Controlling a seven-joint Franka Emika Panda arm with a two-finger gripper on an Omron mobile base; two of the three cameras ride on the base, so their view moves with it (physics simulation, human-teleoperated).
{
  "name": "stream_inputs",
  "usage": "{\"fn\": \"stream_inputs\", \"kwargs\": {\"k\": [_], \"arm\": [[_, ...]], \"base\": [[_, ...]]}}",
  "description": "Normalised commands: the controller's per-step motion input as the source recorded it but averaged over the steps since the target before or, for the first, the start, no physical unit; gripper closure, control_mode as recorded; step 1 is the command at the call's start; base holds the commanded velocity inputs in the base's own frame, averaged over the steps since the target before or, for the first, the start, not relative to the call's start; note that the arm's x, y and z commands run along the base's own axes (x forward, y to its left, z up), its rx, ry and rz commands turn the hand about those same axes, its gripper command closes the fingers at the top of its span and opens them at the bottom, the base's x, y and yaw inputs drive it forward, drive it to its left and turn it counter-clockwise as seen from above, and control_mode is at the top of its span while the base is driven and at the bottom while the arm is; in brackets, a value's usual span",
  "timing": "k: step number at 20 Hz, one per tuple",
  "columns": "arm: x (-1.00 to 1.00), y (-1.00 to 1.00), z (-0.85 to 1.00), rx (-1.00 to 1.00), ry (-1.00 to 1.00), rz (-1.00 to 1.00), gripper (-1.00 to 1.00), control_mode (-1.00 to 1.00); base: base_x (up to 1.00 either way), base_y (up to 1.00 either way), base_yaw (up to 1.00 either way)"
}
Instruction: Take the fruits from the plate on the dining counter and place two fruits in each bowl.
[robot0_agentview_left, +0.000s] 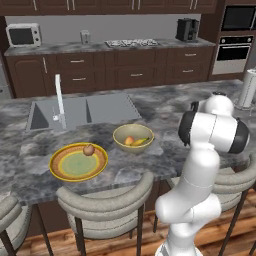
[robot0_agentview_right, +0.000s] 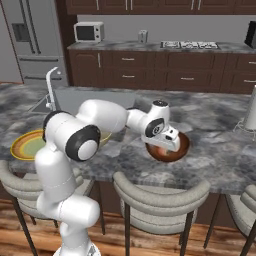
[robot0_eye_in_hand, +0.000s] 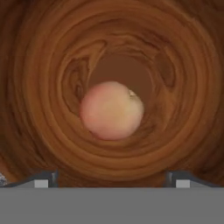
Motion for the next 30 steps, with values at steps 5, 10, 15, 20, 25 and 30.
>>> {"fn": "stream_inputs", "kwargs": {"k": [5, 10, 15, 20, 25, 30], "arm": [[-0.36, 0.41, 0.44, -0.02, -0.05, 0.0, -1.0, -1.0], [-0.61, 0.7, 0.59, -0.01, -0.05, -0.01, -1.0, -1.0], [-0.53, 0.83, 0.44, 0.0, -0.01, 0.0, -1.0, -1.0], [-0.33, 0.98, 0.29, 0.0, -0.1, 0.0, -1.0, -1.0], [-0.21, 1.0, 0.26, 0.0, -0.08, 0.01, -1.0, -1.0], [-0.13, 1.0, 0.18, 0.0, -0.07, 0.08, -1.0, -1.0]], "base": [[0.0, 0.0, 0.0], [0.0, 0.0, 0.0], [0.0, 0.0, 0.0], [0.0, 0.0, 0.0], [0.0, 0.0, 0.0], [0.0, 0.0, 0.0]]}}
